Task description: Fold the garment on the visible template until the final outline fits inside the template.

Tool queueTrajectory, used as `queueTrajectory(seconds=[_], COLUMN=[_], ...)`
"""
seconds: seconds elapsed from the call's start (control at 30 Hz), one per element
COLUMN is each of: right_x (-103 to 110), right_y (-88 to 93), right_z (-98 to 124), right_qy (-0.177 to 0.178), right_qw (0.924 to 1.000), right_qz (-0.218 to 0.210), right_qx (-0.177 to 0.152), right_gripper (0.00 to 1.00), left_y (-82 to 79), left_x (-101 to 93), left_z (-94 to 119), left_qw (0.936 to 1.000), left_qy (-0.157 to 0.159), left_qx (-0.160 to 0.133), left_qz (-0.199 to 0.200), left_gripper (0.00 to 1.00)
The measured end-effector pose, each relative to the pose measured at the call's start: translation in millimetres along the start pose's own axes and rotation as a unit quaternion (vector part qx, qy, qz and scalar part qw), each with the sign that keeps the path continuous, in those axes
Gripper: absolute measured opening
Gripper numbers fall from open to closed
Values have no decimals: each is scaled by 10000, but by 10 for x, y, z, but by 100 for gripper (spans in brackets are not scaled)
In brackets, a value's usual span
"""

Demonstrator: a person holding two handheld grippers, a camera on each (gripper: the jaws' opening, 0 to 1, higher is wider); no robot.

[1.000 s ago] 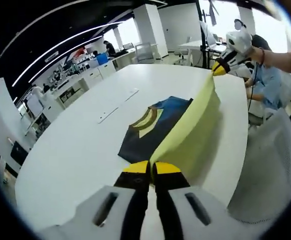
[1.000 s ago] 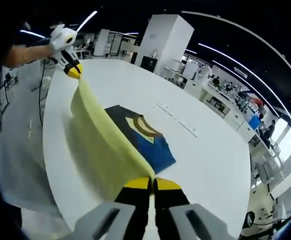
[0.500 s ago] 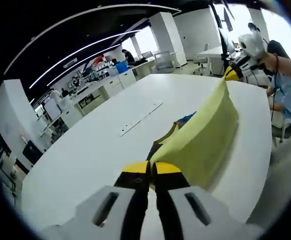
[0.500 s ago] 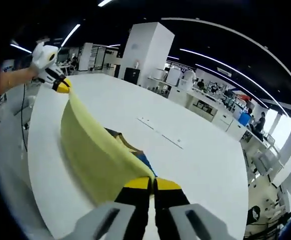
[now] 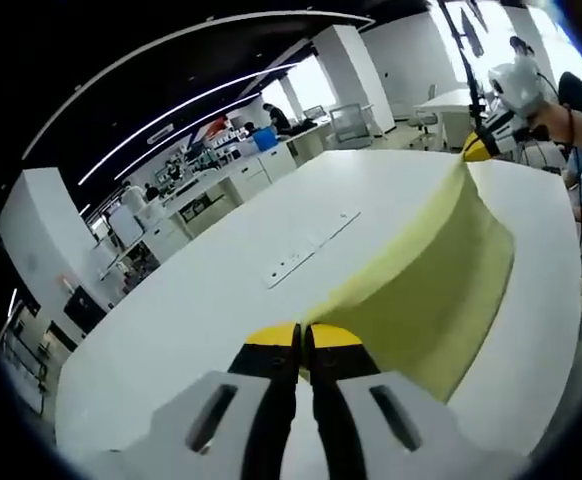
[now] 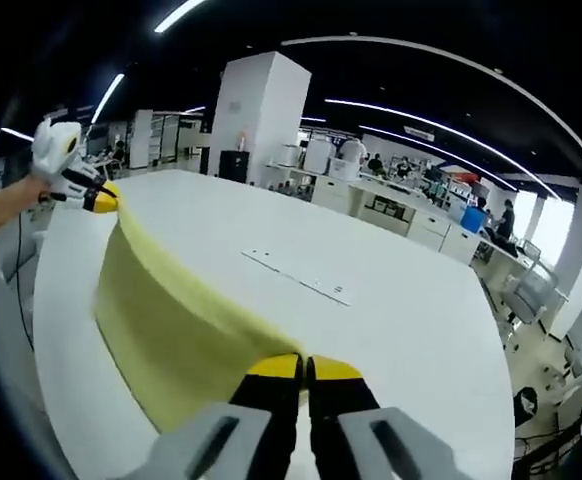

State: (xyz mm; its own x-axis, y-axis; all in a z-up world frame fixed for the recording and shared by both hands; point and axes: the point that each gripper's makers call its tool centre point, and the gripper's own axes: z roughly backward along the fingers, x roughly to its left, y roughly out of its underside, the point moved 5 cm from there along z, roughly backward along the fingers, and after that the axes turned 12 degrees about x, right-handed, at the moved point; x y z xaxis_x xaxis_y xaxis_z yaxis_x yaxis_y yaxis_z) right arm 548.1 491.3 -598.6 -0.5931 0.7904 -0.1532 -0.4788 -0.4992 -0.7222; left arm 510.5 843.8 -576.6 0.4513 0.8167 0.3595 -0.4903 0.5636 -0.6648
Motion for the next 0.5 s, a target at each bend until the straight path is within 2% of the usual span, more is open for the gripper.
queueTrajectory(seconds=[0.07, 0.13, 0.2, 0.3, 0.43, 0.5], right_x=[1, 8, 11, 3, -46, -41], right_y=[13, 29, 64, 141, 221, 255], right_z=[-100, -201, -326, -525, -776, -878], right_qy=[-87, -139, -190, -270, -266, -265], right_qw=[9999, 9998, 9995, 9985, 9969, 9960], right_qz=[-84, -104, -78, -38, 21, 114], right_qx=[51, 114, 251, 465, 734, 845], right_gripper=[0, 0, 0, 0, 0, 0], left_y=[48, 138, 164, 252, 313, 372], left_x=[3, -3, -22, -28, -46, -43], left_z=[-107, -238, -333, -522, -750, -883], left_qw=[10000, 9994, 9994, 9971, 9982, 9976], left_qy=[-3, 36, -9, -236, -149, -219], left_qx=[82, 311, 333, 570, 551, 648], left_qz=[19, 134, 126, -435, -190, -134], left_gripper=[0, 0, 0, 0, 0, 0])
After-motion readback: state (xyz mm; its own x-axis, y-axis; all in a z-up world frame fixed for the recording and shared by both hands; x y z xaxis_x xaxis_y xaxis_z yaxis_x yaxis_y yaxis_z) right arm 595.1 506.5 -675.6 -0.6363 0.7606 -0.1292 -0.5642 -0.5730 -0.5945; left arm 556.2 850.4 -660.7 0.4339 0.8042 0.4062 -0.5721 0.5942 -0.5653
